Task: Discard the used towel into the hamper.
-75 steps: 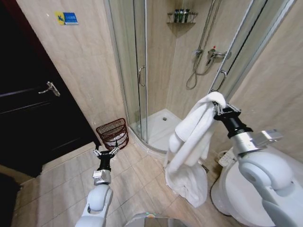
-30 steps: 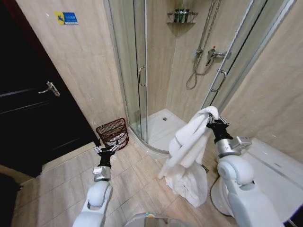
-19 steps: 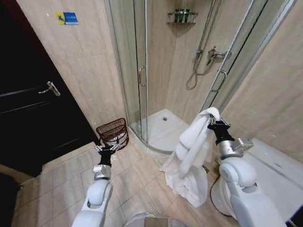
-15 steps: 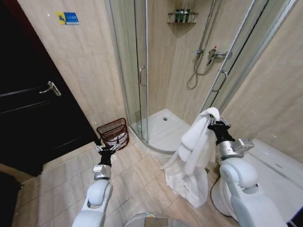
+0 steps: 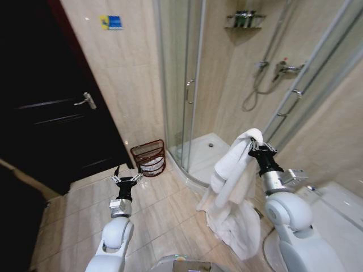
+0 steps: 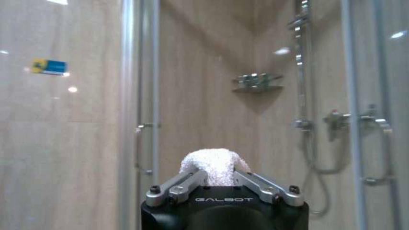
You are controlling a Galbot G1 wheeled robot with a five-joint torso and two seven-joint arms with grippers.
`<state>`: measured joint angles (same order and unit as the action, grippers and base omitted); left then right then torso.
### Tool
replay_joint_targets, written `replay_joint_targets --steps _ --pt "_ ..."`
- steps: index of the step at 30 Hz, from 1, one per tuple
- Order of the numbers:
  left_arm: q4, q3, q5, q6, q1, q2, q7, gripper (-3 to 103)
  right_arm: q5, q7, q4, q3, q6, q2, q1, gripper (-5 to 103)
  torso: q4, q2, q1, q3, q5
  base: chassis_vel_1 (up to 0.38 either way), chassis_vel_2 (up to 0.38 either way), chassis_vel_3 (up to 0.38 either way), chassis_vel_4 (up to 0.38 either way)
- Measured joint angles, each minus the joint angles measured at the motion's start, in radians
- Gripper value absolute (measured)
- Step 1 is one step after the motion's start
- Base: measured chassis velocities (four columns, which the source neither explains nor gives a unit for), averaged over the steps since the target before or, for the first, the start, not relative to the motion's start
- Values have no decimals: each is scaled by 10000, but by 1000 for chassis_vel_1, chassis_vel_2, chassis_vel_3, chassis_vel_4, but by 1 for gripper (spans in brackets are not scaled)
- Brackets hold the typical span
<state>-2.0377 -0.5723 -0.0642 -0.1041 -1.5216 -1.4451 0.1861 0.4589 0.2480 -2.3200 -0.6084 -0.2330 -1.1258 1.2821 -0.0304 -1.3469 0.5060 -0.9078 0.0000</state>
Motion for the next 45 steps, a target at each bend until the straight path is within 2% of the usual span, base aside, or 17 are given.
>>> replay_joint_targets --steps 14,24,28,29,32,34,35,38,43,45 --pt "-210 -148 132 -9 -373 -184 50 100 71 -183 155 86 200 16 -147 3 -1 0 -1 1 0 122 119 131 123" --pt "-245 -196 189 -54 -427 -223 131 100 15 -295 547 162 555 -774 55 3 -2 0 0 0 -1 126 133 125 120" --pt "-245 -206 122 -121 -376 -104 135 100 -958 -1436 1609 -92 1302 -1137 149 3 -2 0 0 0 -1 96 94 107 99" --pt "-245 -206 122 -121 -376 -104 135 100 -958 -1436 1609 -92 1302 -1137 149 3 -2 0 0 0 -1 103 65 81 95" --pt "-247 -239 9 -143 -309 74 139 100 -1097 -2218 2700 -147 2193 -1068 -105 3 0 0 0 0 -1 52 38 27 40" --pt "-244 -251 -63 -144 -284 147 141 100 -958 -2488 3430 -83 2786 -1001 -567 3 5 0 0 0 1 0 0 0 0" --pt "-244 -251 -63 -144 -284 147 141 100 -958 -2488 3430 -83 2786 -1001 -567 3 5 0 0 0 1 0 0 0 0" --pt "-177 -259 -145 -156 -270 207 142 100 -1028 -2660 4821 45 3579 -939 -1523 3 0 0 1 -1 -1 0 0 0 0" --pt "-112 -284 -184 -299 -283 222 142 100 -1272 -2542 5563 69 3543 -986 -1972 3 -2 1 4 -2 3 0 0 0 0" --pt "-75 -292 -239 -450 -279 215 152 100 -1493 -2280 5510 65 3289 -1103 -2005 3 0 1 3 -1 -1 0 0 0 0"
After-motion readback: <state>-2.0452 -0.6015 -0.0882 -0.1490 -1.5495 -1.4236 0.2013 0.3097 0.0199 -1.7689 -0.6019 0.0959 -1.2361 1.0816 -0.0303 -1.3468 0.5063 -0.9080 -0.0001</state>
